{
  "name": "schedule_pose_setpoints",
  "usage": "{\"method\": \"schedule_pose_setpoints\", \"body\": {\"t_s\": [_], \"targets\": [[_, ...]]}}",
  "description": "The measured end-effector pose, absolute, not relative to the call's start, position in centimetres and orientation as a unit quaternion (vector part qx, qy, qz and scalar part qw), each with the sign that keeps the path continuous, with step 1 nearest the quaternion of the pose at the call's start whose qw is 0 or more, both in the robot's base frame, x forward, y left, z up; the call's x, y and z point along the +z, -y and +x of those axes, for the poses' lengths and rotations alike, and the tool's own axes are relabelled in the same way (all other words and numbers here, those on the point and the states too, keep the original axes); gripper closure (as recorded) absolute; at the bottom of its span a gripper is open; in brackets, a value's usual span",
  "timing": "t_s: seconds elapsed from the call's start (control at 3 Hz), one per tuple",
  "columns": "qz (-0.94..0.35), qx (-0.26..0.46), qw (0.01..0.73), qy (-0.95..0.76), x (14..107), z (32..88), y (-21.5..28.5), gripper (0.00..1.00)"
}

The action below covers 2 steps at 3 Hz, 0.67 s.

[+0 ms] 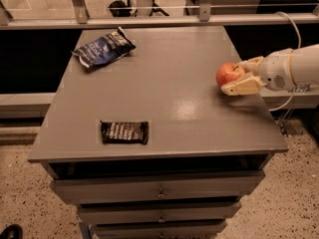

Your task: Pick apple

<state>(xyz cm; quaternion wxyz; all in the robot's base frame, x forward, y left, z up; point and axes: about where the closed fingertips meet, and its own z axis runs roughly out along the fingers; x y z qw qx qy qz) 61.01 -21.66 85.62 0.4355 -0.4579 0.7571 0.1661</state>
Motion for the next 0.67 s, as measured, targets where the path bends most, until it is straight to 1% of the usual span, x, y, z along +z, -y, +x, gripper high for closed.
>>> {"method": "schedule_pose_setpoints", "body": {"t_s": [0.33,0.67], "targets": [[-0.465,0.162,0.456,-0.741,88.6,61.1,21.5,0.93],[-0.473,0.153,0.472,-0.728,92.5,61.0,21.5,1.00]]}}
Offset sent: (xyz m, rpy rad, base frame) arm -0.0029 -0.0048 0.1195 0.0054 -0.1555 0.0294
